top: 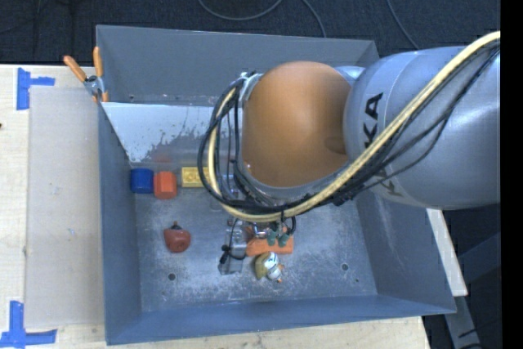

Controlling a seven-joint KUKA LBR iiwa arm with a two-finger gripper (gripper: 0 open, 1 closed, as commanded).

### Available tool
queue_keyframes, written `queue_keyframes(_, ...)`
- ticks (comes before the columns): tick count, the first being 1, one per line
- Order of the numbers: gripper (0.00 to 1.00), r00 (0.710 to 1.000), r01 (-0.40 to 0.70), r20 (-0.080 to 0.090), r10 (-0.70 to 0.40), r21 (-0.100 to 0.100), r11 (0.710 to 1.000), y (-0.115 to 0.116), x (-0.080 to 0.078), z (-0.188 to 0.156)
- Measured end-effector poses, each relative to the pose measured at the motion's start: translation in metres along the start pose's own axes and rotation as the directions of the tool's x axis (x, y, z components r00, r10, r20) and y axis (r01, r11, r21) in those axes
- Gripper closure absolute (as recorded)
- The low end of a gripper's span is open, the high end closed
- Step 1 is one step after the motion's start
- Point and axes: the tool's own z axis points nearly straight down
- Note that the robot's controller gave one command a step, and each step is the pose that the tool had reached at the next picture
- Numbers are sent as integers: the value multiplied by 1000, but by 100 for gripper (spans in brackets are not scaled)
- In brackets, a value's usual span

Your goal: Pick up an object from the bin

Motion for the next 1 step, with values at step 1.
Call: queue_keyframes(1, 0, 1000, -5, 7, 5, -2, 1000, -1, -2, -4)
